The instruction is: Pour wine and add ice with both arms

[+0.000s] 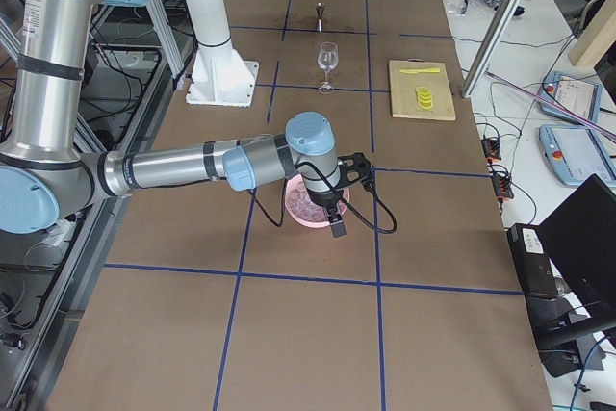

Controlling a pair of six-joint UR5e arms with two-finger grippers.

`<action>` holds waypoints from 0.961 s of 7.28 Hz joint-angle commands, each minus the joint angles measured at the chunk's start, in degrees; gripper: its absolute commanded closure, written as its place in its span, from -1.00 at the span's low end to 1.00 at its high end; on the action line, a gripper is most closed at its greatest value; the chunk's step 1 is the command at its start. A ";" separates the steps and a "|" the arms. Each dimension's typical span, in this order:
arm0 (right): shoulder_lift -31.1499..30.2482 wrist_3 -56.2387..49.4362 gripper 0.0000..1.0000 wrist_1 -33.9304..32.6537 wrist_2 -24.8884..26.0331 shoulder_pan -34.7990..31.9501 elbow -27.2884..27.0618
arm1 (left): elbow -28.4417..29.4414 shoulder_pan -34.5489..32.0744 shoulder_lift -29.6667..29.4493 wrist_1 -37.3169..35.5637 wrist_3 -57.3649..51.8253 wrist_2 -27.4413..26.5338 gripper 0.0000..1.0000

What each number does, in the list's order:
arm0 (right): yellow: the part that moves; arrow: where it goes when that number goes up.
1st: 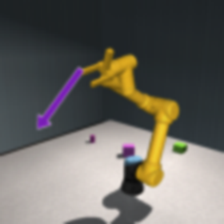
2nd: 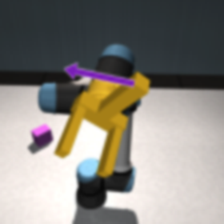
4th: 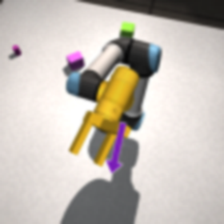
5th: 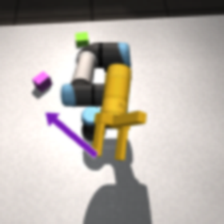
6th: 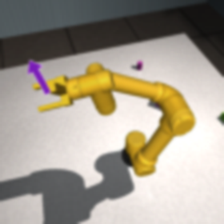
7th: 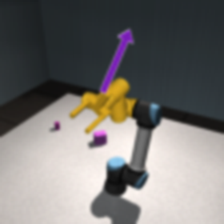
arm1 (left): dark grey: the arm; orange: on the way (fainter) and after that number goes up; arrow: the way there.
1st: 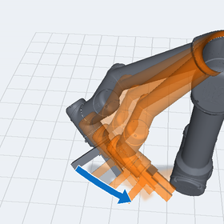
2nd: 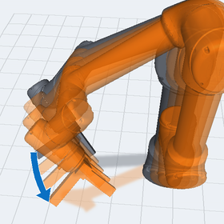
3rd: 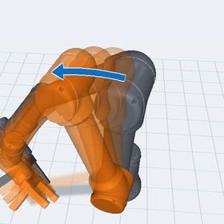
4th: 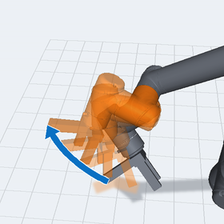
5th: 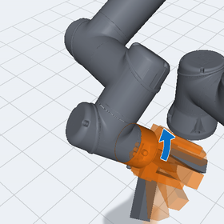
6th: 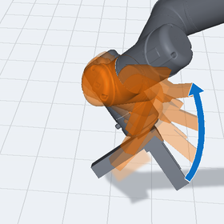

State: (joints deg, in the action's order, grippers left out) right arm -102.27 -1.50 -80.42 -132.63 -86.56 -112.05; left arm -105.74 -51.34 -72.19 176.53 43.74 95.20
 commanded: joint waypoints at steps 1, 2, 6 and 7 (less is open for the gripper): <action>0.05 0.00 -1.00 0.00 0.00 -0.28 0.08 | -0.17 19.26 0.38 0.30 6.95 -24.61 -1.00; 0.14 0.00 -1.00 0.00 0.00 -0.45 0.17 | -0.08 21.96 0.38 0.30 7.24 -28.72 -1.00; -0.04 -0.09 -1.00 -0.09 0.00 -1.50 -0.01 | 0.62 37.15 0.47 -0.14 7.33 -51.65 -0.99; -0.04 -0.09 -1.00 0.00 0.00 -1.68 0.08 | 0.79 41.10 0.38 -0.14 7.33 -56.83 -0.99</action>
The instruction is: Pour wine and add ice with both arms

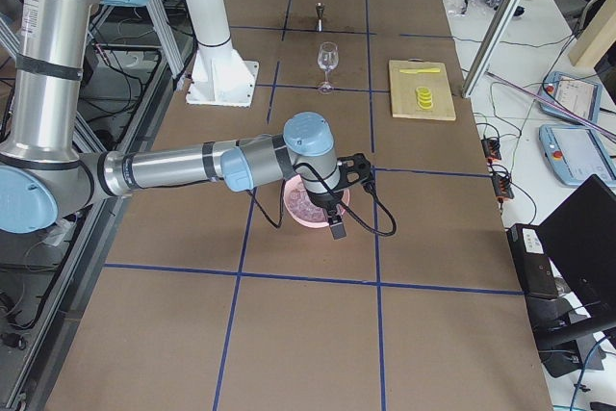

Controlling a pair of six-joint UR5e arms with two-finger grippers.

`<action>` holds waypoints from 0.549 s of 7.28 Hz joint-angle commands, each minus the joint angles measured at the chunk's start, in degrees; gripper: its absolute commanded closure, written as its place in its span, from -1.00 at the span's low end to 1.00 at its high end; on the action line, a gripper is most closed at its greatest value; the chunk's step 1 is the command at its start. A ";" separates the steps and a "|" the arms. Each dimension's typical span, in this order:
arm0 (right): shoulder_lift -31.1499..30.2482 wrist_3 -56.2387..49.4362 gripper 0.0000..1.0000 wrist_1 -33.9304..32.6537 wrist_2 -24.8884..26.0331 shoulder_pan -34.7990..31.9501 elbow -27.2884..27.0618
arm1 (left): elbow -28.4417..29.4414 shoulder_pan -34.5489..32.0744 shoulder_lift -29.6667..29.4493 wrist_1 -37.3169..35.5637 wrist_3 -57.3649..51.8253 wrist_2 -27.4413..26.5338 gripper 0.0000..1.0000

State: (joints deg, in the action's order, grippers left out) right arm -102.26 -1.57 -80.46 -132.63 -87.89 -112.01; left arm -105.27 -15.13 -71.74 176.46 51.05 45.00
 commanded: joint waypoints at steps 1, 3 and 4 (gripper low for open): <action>-0.04 -0.01 -1.00 0.04 0.00 -0.35 0.03 | 1.55 8.59 -0.68 -0.06 0.01 -11.29 -0.99; 0.05 -0.01 -1.00 0.04 0.00 -0.35 0.12 | 4.36 11.26 -3.13 -0.06 0.01 -14.84 -0.99; 0.13 -0.01 -1.00 0.04 0.00 -0.35 0.12 | 6.81 11.70 -5.67 -0.06 0.01 -16.07 -0.99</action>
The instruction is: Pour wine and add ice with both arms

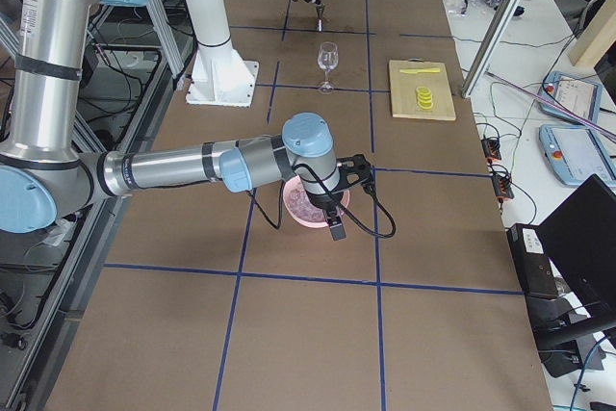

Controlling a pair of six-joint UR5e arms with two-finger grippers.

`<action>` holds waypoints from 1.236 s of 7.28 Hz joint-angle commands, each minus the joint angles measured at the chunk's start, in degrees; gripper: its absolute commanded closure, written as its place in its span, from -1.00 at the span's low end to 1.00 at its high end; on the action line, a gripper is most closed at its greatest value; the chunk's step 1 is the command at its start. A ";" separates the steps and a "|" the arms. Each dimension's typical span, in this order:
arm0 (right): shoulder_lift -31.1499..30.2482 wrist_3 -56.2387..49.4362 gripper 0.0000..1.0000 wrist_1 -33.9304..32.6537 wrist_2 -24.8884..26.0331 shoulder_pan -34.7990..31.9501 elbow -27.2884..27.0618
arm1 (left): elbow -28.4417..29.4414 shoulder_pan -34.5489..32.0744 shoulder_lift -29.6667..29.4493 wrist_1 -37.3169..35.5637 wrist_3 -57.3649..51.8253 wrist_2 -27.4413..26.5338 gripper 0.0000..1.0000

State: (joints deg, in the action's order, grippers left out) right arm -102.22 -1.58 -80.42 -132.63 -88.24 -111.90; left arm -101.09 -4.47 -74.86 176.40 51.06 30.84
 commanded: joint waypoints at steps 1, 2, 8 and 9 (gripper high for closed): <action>0.10 0.00 -1.00 0.00 0.09 0.00 0.10 | 4.48 1.13 -4.48 0.00 0.00 -2.18 -0.99; 0.10 0.00 -1.00 0.00 0.09 0.00 0.10 | 6.50 1.48 -5.89 0.09 0.00 -3.14 -0.99; 0.10 0.09 -1.00 0.00 0.09 0.00 0.02 | 12.14 2.09 -6.43 0.79 2.02 -3.24 -0.57; 0.10 0.00 -1.00 0.00 0.00 0.00 0.02 | 12.49 2.53 -6.78 0.79 2.02 -3.24 -0.39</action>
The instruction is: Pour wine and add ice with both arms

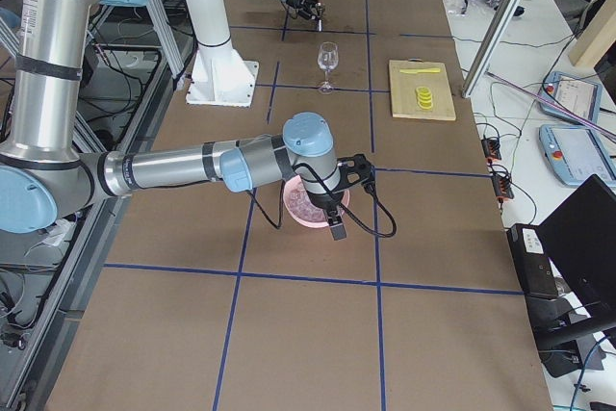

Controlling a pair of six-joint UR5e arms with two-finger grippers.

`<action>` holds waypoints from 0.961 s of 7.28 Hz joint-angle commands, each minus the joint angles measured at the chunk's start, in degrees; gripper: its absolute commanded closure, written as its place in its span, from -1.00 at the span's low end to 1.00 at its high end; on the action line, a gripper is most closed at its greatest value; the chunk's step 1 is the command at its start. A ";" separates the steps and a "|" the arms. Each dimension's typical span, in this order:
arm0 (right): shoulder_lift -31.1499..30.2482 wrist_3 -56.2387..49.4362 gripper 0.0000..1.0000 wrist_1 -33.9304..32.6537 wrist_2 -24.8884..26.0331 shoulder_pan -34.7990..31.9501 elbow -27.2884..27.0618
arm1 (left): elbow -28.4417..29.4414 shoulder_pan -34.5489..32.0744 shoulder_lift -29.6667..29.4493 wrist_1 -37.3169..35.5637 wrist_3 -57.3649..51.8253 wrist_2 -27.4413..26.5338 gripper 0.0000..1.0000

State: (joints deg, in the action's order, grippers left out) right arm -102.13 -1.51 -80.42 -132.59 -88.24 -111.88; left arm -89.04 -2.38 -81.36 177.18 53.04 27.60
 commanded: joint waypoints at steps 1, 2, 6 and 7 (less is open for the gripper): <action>0.00 0.02 -1.00 0.00 -0.04 0.00 0.00 | 0.79 0.62 -0.99 0.00 0.04 0.00 -0.26; 0.00 -0.07 -1.00 0.00 -0.04 0.00 0.00 | 0.80 0.79 -1.08 0.00 0.04 0.00 -0.26; 0.00 -0.07 -1.00 0.00 0.05 0.00 0.09 | 0.71 1.15 -1.17 0.00 0.04 0.00 -0.26; 0.00 -0.07 -1.00 0.00 0.05 0.00 0.09 | 0.71 1.15 -1.17 0.00 0.04 0.00 0.03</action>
State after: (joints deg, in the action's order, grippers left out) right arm -102.13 -1.55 -80.42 -132.55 -88.24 -111.81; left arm -88.33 -1.24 -82.52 177.19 53.09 27.60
